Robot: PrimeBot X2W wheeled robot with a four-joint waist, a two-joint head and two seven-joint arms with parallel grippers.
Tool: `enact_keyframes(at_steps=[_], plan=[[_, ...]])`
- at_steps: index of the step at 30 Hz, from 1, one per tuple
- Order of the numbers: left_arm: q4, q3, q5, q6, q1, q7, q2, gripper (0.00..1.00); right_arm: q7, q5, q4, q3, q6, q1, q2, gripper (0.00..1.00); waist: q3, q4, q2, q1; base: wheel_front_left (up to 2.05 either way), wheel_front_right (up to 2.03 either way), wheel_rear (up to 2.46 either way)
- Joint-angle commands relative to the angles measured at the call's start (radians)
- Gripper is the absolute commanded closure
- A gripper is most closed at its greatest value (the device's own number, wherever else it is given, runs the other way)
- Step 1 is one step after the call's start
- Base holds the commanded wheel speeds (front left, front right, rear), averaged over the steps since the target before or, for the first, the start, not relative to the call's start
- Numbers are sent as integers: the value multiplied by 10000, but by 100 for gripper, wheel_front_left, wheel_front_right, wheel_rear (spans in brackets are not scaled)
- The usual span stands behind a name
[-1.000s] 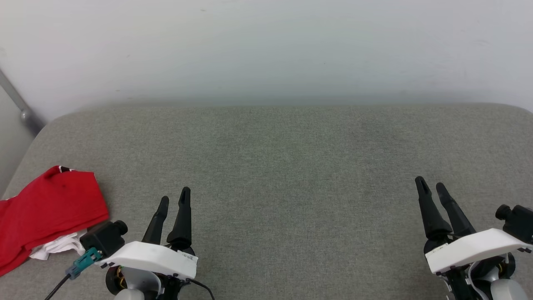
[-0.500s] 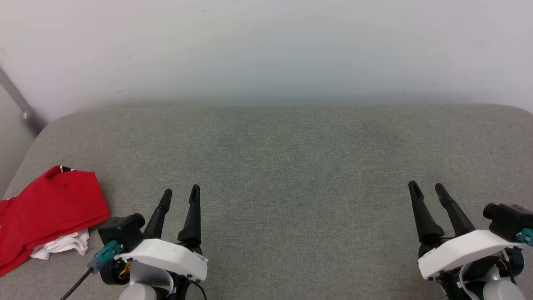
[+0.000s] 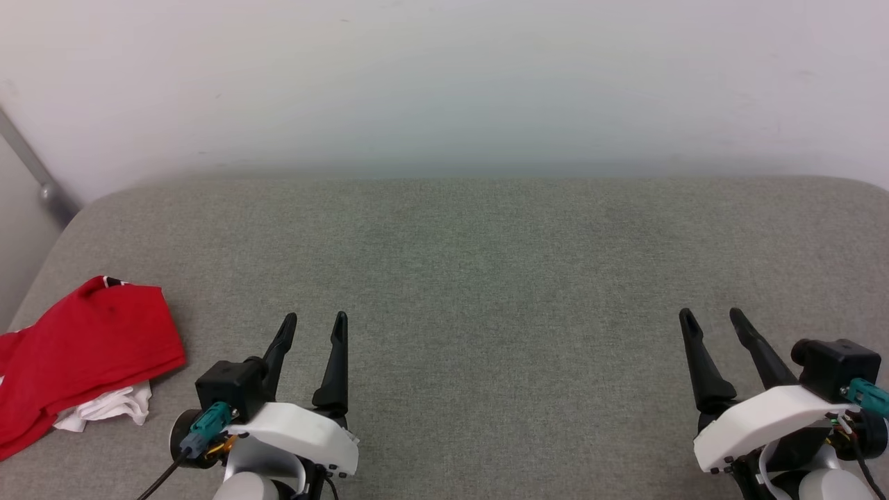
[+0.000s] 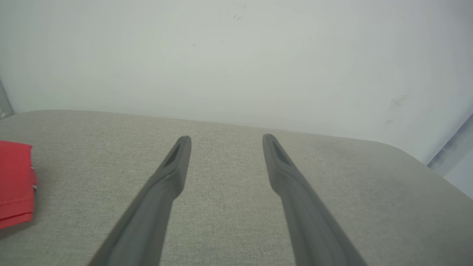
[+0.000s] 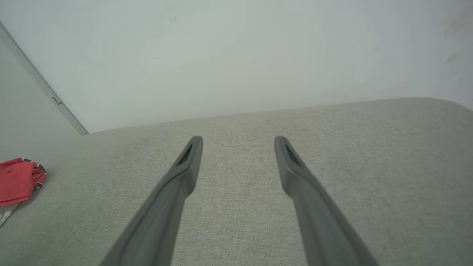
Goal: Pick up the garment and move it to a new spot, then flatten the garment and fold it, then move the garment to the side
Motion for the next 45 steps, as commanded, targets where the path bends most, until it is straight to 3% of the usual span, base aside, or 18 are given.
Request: enact_keyframes(at_steps=[1,25,45], plan=[[-23,-55,235,53,-239,-85,79,0,12,-273,-127,-37,-2,70,35,0,-6,2,0,0,0,0,0],[396,-26,1466,25,-265,-599,-78,0,-77,-1946,-535,-208,-3,333,98,0,-47,46,0,0,0,0,0],[854,166,2260,-15,-366,-906,-254,0,-321,-2493,-536,-420,-3,360,103,0,-122,87,0,0,0,0,0]])
